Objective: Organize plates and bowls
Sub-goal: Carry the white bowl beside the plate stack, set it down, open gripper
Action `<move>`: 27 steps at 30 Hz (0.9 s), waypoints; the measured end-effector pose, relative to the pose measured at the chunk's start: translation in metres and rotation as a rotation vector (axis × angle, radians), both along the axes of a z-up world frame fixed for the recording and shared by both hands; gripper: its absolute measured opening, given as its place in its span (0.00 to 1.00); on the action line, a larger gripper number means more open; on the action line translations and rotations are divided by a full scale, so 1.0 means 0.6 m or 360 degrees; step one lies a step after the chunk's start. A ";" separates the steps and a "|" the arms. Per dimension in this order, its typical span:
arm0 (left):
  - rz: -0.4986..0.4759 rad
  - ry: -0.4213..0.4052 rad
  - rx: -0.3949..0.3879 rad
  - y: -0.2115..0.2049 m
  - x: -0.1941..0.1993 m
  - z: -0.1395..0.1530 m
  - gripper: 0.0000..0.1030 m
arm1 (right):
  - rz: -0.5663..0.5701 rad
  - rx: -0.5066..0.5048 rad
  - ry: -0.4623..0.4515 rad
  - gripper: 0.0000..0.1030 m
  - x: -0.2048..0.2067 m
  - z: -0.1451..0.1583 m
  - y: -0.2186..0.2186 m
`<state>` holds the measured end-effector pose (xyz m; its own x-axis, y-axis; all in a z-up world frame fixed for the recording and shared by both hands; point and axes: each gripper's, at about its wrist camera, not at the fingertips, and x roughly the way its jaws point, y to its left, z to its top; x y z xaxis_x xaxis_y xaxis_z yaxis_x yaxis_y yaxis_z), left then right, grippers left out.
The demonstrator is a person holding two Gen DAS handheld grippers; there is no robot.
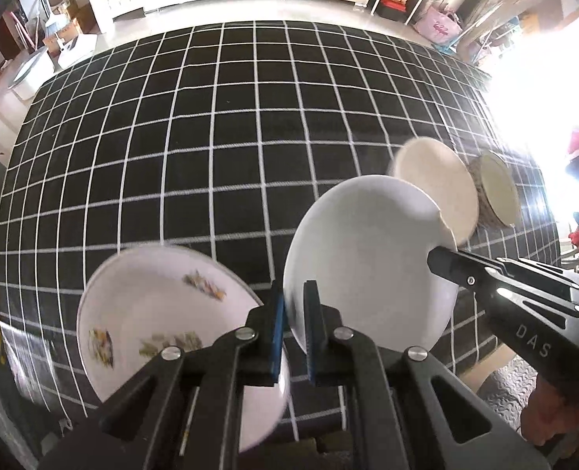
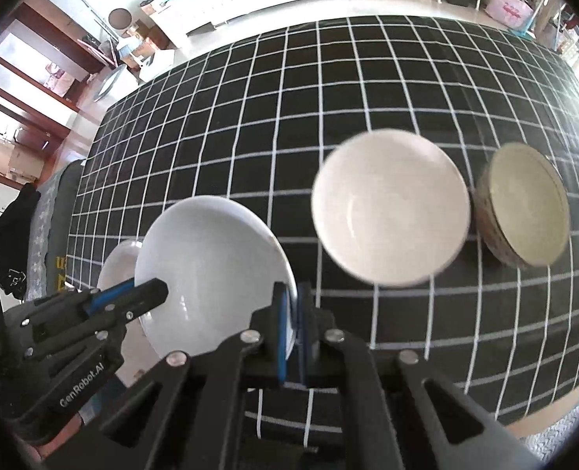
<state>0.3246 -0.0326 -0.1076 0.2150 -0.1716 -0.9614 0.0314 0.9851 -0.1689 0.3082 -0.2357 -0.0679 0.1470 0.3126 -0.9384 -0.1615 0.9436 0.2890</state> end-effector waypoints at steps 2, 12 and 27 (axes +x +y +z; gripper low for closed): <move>-0.0007 -0.0003 0.0003 -0.016 -0.018 0.008 0.07 | -0.0001 -0.0008 -0.0005 0.07 -0.013 0.006 -0.008; 0.0006 0.0062 0.0001 -0.072 -0.093 -0.026 0.07 | -0.0002 -0.0047 0.0039 0.07 -0.063 -0.009 -0.020; 0.0028 0.0170 0.0033 -0.068 -0.091 -0.083 0.07 | -0.0012 -0.0049 0.0158 0.07 -0.078 -0.069 -0.034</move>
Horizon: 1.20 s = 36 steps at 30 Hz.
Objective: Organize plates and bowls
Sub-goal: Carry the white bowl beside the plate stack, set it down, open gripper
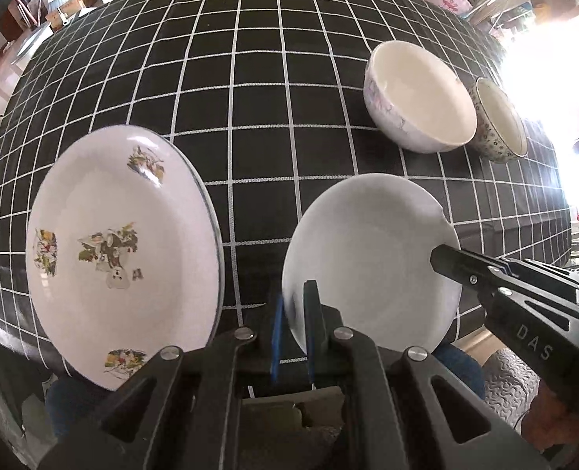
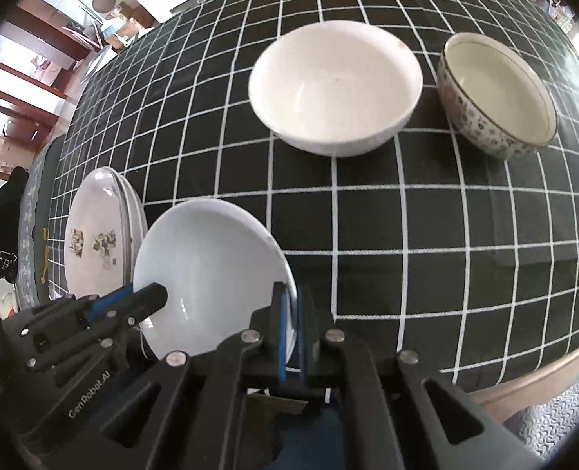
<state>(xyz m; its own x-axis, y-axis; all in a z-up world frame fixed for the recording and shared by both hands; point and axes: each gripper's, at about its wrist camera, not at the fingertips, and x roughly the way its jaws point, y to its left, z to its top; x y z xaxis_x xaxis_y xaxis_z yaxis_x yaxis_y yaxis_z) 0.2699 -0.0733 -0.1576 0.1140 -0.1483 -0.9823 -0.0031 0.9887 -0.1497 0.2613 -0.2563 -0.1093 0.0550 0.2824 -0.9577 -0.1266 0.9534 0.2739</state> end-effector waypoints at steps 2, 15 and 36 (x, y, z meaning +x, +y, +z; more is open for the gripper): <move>0.0000 0.0003 0.0005 -0.002 0.003 -0.005 0.07 | 0.0003 -0.0003 -0.0004 0.07 -0.001 -0.003 -0.001; -0.0003 0.0008 -0.0021 -0.008 -0.001 -0.031 0.07 | 0.0011 -0.0013 -0.0006 0.07 -0.007 -0.014 -0.003; -0.0043 -0.0490 -0.0003 0.025 -0.041 0.129 0.25 | 0.0079 -0.0090 -0.0602 0.12 -0.049 0.144 -0.026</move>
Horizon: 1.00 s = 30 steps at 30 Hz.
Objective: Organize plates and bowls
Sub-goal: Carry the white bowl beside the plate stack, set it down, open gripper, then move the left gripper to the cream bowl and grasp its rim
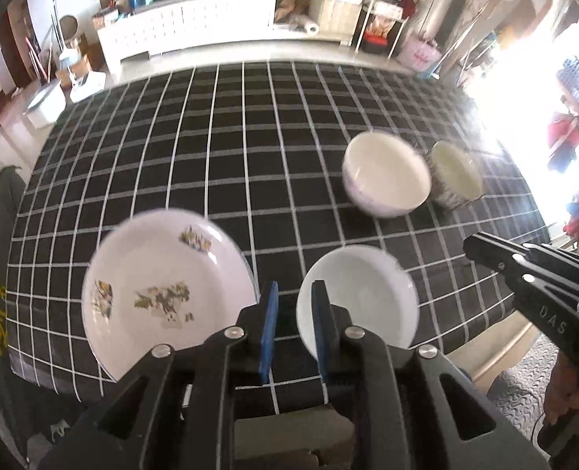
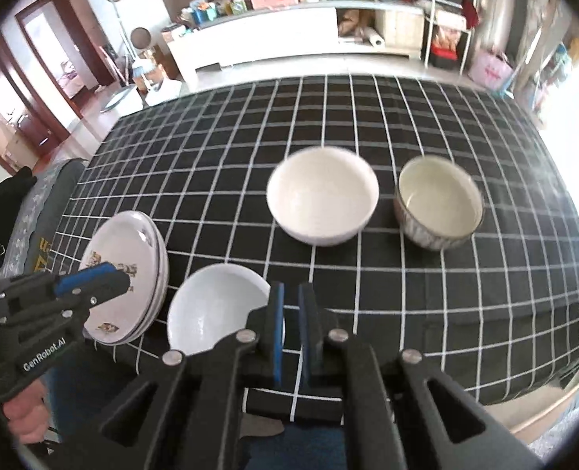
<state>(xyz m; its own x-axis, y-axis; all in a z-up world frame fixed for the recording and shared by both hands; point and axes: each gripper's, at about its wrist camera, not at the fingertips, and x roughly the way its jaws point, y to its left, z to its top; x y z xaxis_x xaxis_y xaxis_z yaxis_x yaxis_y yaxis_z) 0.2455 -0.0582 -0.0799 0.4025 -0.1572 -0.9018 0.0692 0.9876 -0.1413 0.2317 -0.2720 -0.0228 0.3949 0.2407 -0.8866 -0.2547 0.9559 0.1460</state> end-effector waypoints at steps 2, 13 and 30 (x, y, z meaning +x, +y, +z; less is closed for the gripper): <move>-0.0028 -0.0034 -0.0026 -0.005 0.002 0.020 0.32 | 0.0003 -0.0003 -0.0024 0.15 0.000 0.018 -0.003; -0.0156 -0.0175 -0.0015 -0.031 0.032 0.104 0.41 | -0.0036 -0.0023 -0.0086 0.57 0.019 0.091 -0.022; -0.0365 -0.0134 0.0155 -0.096 0.147 0.116 0.41 | -0.0082 0.0035 0.0152 0.58 0.118 0.069 -0.040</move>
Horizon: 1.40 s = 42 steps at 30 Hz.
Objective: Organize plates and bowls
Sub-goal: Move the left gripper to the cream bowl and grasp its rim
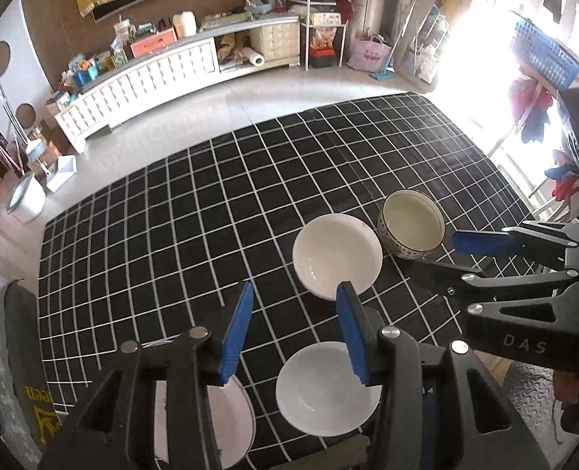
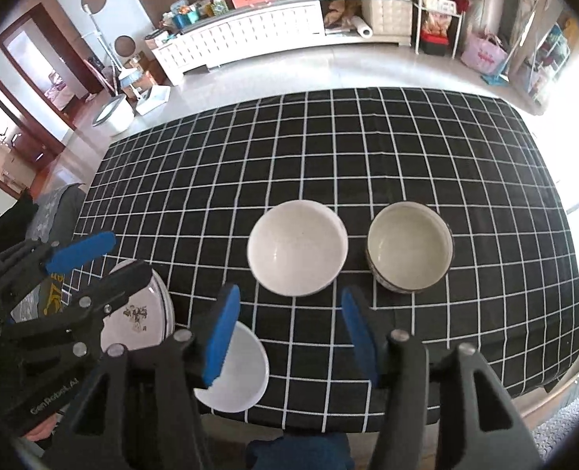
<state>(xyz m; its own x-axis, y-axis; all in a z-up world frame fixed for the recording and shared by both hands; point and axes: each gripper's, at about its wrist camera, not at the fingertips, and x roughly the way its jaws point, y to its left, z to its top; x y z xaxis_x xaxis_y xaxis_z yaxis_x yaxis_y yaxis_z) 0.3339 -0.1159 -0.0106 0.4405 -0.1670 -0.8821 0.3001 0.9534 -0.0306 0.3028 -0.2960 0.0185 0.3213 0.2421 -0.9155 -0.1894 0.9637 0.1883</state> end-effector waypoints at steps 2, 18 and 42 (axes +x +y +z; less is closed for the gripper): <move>0.0008 0.0054 -0.0028 -0.001 0.016 -0.010 0.41 | -0.0005 0.0007 0.0029 0.58 0.012 -0.006 -0.003; 0.0171 0.0449 -0.0175 0.013 0.137 -0.126 0.41 | -0.0111 0.0123 0.0315 0.58 0.110 -0.099 -0.030; 0.0181 0.0632 -0.0215 0.001 0.170 -0.249 0.19 | -0.0041 0.0003 0.0397 0.23 0.141 -0.188 -0.043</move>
